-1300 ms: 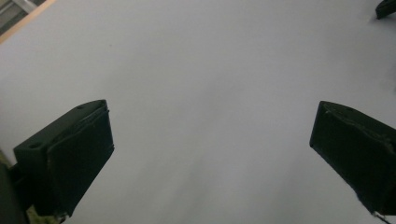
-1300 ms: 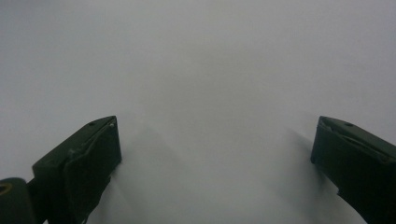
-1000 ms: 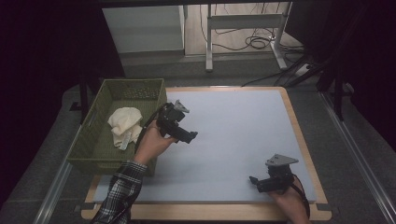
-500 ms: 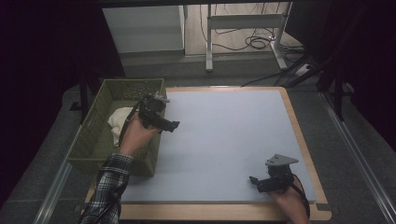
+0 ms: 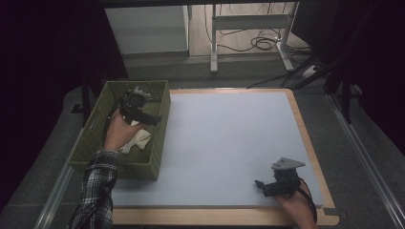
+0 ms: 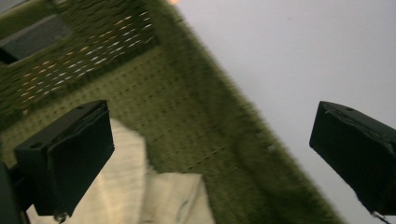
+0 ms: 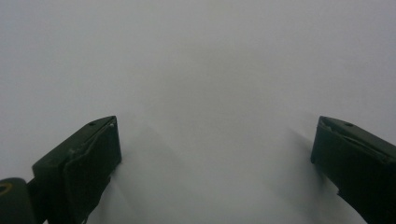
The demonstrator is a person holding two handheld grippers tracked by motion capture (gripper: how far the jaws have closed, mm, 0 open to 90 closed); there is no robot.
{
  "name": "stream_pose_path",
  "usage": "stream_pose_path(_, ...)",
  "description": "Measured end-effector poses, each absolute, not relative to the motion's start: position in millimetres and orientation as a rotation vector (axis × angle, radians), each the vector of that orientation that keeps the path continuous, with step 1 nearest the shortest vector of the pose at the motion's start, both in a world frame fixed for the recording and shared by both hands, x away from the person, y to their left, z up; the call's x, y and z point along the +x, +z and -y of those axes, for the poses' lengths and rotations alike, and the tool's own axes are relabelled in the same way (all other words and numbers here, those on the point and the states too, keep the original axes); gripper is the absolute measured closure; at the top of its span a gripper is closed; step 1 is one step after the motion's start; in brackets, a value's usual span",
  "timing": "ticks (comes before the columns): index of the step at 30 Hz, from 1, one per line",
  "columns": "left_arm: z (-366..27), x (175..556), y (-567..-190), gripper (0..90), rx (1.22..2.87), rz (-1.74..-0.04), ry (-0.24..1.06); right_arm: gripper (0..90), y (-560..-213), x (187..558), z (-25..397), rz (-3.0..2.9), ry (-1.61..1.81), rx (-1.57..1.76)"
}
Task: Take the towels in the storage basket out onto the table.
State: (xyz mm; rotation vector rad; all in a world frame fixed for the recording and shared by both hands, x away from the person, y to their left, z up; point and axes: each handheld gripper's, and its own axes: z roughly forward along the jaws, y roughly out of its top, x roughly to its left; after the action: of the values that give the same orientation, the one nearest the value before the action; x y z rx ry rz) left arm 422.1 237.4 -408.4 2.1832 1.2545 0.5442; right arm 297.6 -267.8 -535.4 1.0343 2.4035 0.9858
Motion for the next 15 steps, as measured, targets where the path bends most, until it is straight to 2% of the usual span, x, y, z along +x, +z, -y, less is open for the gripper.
stream_pose_path(6, -264.7, 428.9, -420.3, 0.0, 2.161, -1.330, 0.521, 1.8, -535.4, 297.6, 267.8, -2.404, 0.986, 1.034)
stream_pose_path(15, -295.8, 445.7, -458.7, 0.0, 2.203, -1.510, 0.432, 1.8, -535.4, 297.7, 267.7, -2.403, 0.987, 1.035)
